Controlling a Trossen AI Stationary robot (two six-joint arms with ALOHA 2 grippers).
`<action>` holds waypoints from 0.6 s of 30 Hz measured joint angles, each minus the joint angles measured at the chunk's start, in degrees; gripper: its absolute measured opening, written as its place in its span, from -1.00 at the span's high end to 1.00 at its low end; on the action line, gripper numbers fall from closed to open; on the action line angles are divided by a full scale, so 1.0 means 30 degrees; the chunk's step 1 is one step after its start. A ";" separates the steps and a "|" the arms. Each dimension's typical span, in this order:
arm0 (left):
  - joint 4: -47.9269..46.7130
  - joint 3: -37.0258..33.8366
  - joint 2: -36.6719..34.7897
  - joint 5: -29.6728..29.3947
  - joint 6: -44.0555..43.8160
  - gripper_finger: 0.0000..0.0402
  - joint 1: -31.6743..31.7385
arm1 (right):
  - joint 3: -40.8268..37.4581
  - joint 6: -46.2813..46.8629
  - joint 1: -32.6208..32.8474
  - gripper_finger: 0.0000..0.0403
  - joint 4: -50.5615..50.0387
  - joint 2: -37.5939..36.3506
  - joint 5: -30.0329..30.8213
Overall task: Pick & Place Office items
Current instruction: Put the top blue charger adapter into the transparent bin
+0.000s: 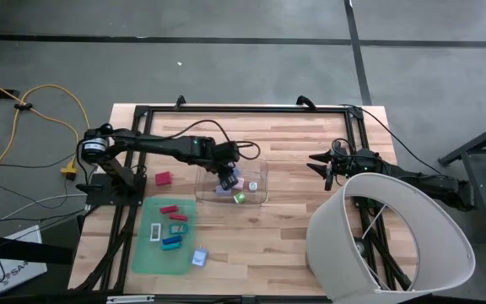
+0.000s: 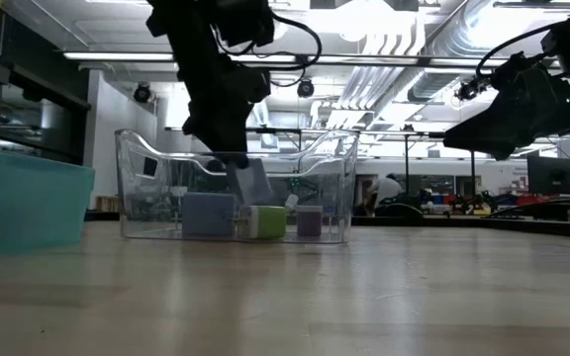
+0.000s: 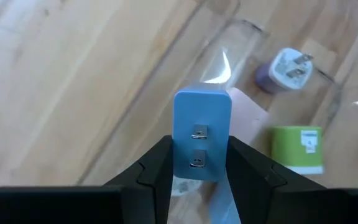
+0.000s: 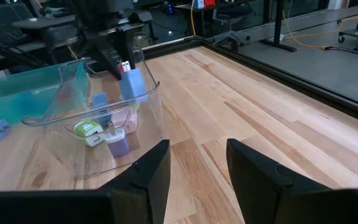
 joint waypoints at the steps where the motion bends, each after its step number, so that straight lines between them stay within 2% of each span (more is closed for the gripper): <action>1: 0.0070 0.0000 -0.0006 -0.0318 0.0073 0.40 0.0013 | 0.0000 0.0000 0.0001 0.29 0.0000 0.0003 -0.0006; 5: 0.0105 0.0000 -0.0013 -0.1318 0.0599 0.40 0.0013 | 0.0000 0.0000 -0.0006 0.29 0.0000 -0.0005 -0.0006; 18: 0.0096 -0.0007 0.1582 -0.0922 0.0626 0.40 0.0122 | 0.0000 0.0000 0.0000 0.29 0.0059 0.0010 0.0025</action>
